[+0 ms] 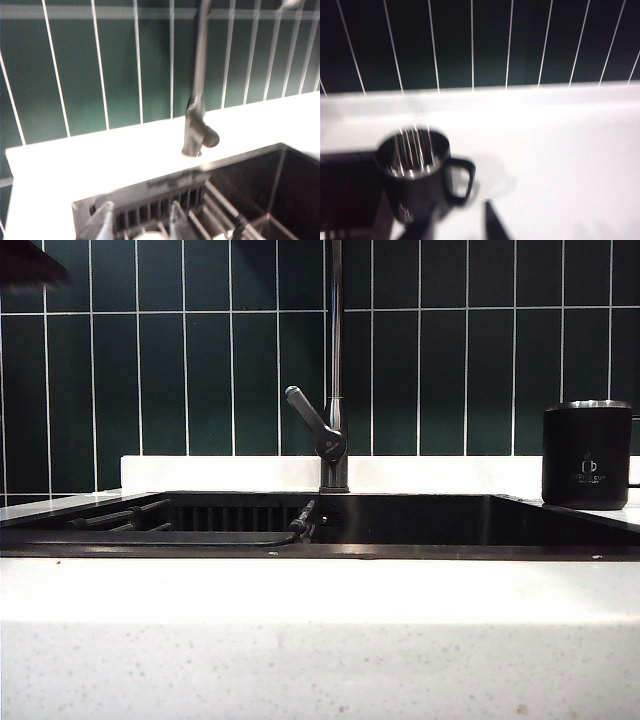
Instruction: Pick up the mug next to the sink, go to the faucet to get some water, pour the water into the sink, and finally put the mug back to its place.
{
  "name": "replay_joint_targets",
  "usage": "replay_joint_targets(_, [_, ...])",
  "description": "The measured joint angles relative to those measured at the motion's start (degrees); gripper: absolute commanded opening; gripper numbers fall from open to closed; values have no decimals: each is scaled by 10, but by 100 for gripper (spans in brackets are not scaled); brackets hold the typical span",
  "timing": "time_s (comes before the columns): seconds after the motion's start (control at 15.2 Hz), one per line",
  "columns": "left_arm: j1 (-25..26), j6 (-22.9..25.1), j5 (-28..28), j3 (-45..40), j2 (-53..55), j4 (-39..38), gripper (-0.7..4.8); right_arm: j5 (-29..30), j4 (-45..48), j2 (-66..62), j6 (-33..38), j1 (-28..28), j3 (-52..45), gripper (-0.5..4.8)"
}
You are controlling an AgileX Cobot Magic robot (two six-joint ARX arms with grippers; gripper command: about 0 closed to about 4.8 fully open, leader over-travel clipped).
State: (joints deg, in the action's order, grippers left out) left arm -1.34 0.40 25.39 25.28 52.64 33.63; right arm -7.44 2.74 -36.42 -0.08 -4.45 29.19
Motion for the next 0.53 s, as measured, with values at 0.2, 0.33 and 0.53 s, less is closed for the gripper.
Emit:
replay_joint_targets(0.2, [0,7,27,64,111,0,130,0,15,-76,0,0,1,180])
replay_joint_targets(0.33, [0,13,50,114,176,-22,130,0,18,-146,-4,0,35,182])
replay_joint_targets(0.53, [-5,13,74,163,233,-30,130,0,34,-247,-5,0,89,183])
